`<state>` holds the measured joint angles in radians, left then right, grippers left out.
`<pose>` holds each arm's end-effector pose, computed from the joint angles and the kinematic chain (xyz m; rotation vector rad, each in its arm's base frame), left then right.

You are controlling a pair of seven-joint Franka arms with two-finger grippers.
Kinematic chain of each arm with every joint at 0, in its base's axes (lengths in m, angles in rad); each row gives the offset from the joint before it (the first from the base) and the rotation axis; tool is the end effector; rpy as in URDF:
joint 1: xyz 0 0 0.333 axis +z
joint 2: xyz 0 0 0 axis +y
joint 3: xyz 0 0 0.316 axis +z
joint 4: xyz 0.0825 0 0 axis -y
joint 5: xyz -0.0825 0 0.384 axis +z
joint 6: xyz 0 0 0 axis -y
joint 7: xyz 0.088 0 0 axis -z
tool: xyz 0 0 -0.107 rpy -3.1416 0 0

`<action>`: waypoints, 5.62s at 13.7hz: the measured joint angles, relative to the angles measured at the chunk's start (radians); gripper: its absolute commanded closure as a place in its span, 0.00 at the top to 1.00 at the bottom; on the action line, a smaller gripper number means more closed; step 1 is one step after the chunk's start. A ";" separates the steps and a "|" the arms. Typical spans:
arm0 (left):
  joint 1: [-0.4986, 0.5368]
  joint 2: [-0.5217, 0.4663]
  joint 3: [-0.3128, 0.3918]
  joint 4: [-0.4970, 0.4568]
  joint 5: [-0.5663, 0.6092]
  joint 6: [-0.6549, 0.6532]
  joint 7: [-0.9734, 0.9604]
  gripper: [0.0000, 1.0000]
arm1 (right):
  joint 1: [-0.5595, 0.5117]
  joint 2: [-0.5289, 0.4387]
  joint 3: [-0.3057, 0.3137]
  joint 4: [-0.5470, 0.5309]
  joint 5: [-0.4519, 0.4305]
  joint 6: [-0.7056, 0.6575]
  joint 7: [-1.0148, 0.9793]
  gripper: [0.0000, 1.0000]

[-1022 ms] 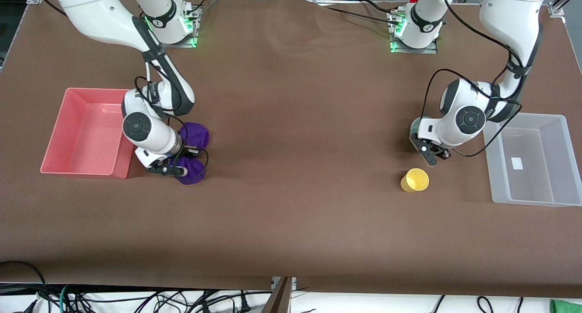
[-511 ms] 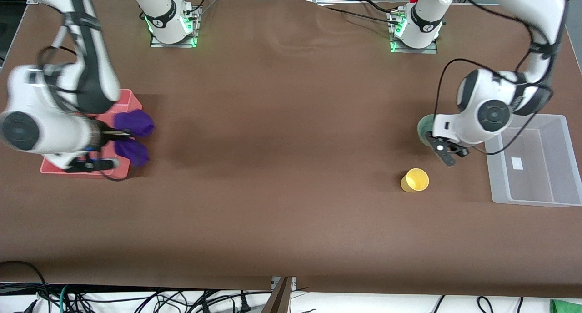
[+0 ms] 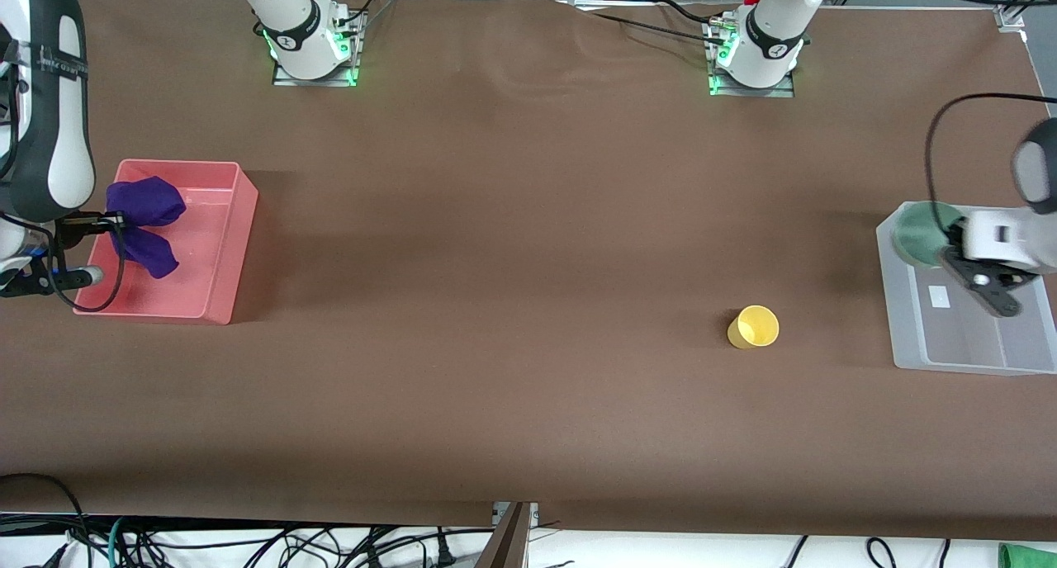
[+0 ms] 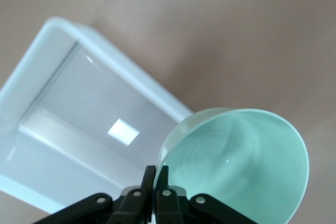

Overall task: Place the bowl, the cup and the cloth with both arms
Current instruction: 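Drop the cloth into the pink bin while the left gripper lowers the bowl, then release the bowl and move the left gripper to the yellow cup, then grasp the yellow cup with the left gripper and lift it, then carry the cup into the clear bin and set it in the bowl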

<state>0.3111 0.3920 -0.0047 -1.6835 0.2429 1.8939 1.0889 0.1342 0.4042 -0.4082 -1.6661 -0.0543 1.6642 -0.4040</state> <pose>0.6060 0.2105 0.3608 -2.7665 1.3038 0.4314 0.5964 -0.1489 0.3656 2.9892 0.2174 -0.6439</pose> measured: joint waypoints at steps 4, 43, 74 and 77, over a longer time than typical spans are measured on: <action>0.095 0.235 -0.001 0.144 0.001 0.098 0.068 0.00 | -0.002 0.023 -0.005 -0.160 0.000 0.223 0.000 0.35; -0.004 0.339 -0.328 0.365 -0.263 -0.076 -0.377 0.00 | 0.006 -0.251 0.243 0.214 0.049 -0.149 0.245 1.00; 0.426 0.363 -0.291 0.339 -0.062 0.027 0.200 1.00 | 0.007 -0.250 0.242 0.214 0.048 -0.149 0.245 1.00; 0.430 0.359 -0.297 0.344 -0.062 0.011 0.200 1.00 | 0.007 -0.250 0.242 0.214 0.048 -0.148 0.245 1.00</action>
<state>0.7414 0.7510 -0.3021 -1.3393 0.1810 1.9045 1.2885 0.1409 0.1539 -0.1660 -1.4525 -0.0067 1.5158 -0.1589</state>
